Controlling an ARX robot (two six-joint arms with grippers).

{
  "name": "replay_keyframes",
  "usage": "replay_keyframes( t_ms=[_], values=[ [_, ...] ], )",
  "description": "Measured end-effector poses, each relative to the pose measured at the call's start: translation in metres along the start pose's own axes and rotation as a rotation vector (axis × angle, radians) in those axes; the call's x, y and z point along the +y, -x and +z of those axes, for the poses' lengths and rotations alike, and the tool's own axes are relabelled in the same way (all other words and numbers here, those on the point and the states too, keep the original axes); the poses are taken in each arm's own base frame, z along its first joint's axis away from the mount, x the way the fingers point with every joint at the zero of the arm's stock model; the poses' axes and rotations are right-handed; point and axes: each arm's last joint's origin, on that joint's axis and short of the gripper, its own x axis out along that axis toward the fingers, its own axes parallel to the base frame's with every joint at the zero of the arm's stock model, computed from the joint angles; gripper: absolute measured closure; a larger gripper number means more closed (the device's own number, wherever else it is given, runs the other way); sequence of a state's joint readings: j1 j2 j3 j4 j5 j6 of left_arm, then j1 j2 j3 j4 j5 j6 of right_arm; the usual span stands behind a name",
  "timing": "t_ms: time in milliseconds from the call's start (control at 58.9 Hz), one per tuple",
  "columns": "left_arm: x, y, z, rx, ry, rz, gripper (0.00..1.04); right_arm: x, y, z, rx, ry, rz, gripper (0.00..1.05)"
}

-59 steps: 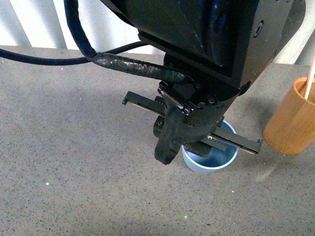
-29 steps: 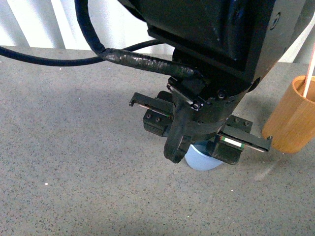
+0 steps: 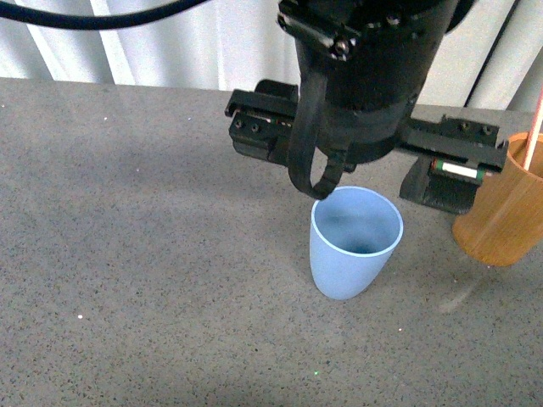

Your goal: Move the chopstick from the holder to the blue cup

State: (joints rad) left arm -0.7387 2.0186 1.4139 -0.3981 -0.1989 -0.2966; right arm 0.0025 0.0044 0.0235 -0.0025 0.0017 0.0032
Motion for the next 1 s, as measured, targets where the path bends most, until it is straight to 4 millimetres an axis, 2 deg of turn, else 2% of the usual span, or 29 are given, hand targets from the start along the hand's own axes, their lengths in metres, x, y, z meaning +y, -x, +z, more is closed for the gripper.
replay_keyframes(
  t_ms=[119, 221, 255, 289, 374, 425, 510, 612, 799, 867, 1003],
  values=[
    [0.011, 0.016, 0.008, -0.077, 0.028, -0.010, 0.07, 0.000, 0.000, 0.000, 0.000, 0.000, 0.000, 0.10],
    [0.037, 0.061, 0.017, -0.317, 0.081, -0.002, 0.07, 0.000, 0.000, 0.000, 0.000, 0.000, 0.000, 0.10],
    [0.051, 0.082, 0.017, -0.436, 0.100, 0.018, 0.07, 0.000, 0.000, 0.000, 0.000, 0.000, 0.000, 0.10],
    [0.068, 0.104, 0.014, -0.555, 0.124, 0.044, 0.07, 0.000, 0.000, 0.000, 0.000, 0.000, 0.000, 0.10],
    [0.098, 0.138, 0.000, -0.731, 0.157, 0.083, 0.07, 0.000, 0.000, 0.000, 0.000, 0.000, 0.000, 0.10],
    [0.113, 0.155, -0.014, -0.796, 0.173, 0.110, 0.07, 0.000, 0.000, 0.000, 0.000, 0.000, 0.000, 0.10],
    [0.126, 0.170, -0.028, -0.868, 0.202, 0.176, 0.07, 0.000, 0.000, 0.000, 0.000, 0.000, 0.000, 0.10],
    [0.130, 0.171, -0.043, -0.918, 0.205, 0.200, 0.07, 0.000, 0.000, 0.000, 0.000, 0.000, 0.003, 0.10],
    [0.130, 0.167, -0.047, -0.911, 0.188, 0.223, 0.09, 0.000, 0.000, 0.000, 0.000, 0.000, 0.000, 0.10],
    [0.136, 0.168, -0.056, -0.964, 0.204, 0.293, 0.21, 0.000, 0.000, 0.000, 0.000, 0.000, 0.000, 0.10],
    [0.155, 0.164, -0.096, -0.967, 0.202, 0.333, 0.46, 0.000, 0.000, 0.000, 0.000, 0.000, 0.000, 0.10]
  ],
)
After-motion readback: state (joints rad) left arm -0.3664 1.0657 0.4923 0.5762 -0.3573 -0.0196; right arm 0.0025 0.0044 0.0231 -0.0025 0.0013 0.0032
